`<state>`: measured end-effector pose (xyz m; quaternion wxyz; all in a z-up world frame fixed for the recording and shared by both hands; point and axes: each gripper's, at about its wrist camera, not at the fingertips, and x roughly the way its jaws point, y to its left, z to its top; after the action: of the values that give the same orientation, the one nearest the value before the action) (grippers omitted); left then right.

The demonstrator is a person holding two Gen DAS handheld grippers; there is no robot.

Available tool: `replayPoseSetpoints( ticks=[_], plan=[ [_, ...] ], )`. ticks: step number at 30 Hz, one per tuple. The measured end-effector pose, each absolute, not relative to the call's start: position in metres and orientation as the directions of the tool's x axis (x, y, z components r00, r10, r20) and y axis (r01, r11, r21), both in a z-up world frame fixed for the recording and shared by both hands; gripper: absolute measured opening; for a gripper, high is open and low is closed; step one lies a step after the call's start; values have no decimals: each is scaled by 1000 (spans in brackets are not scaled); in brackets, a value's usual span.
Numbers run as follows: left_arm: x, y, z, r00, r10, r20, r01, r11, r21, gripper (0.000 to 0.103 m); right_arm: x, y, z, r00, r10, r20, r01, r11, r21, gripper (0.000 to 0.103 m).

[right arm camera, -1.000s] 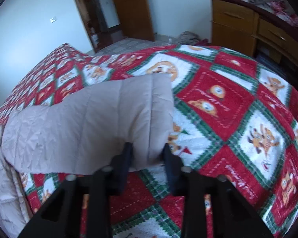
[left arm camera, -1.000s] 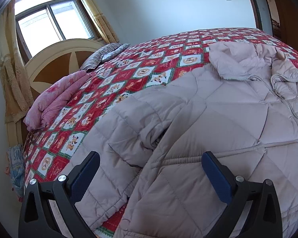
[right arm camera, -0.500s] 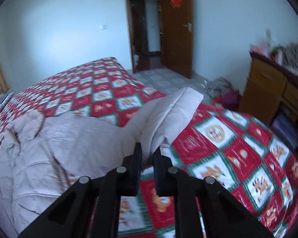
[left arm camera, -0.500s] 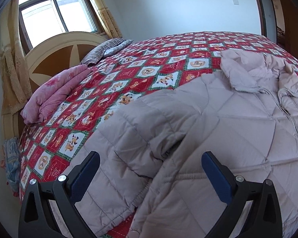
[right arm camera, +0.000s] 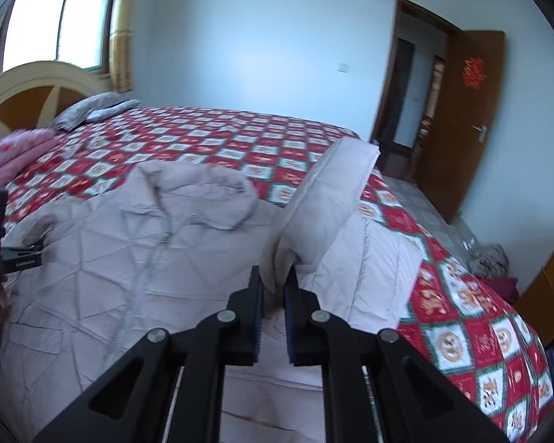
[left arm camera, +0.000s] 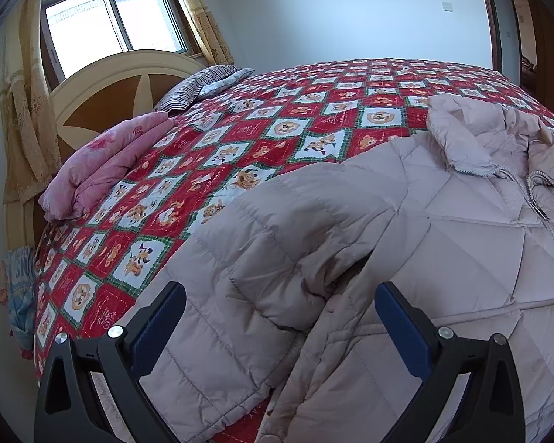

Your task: Fold large clothes

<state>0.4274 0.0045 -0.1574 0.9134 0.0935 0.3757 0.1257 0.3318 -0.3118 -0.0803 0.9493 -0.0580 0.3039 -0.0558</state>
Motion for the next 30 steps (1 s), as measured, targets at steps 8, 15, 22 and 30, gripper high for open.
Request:
replayPoseSetpoints(
  ticks=[8,15,22,30],
  plan=[
    [425,17,-153,688,299,-661,-172,952,251,102,348,-251,-104,802,-39,-596,-51,990,-134,12],
    [422,15,-149,697,297,-653,-164,952,258,102,365,-213,-136,768,35,-639,-107,991,-74,12],
    [419,3,-144,710,288,-643,-140,952,271,102,377,-196,-166,709,120,-695,-164,986,2,18],
    [417,-32,-132,736,238,-634,-84,961,264,102,346,-194,-159,709,187,-680,-255,967,0,69]
  ],
)
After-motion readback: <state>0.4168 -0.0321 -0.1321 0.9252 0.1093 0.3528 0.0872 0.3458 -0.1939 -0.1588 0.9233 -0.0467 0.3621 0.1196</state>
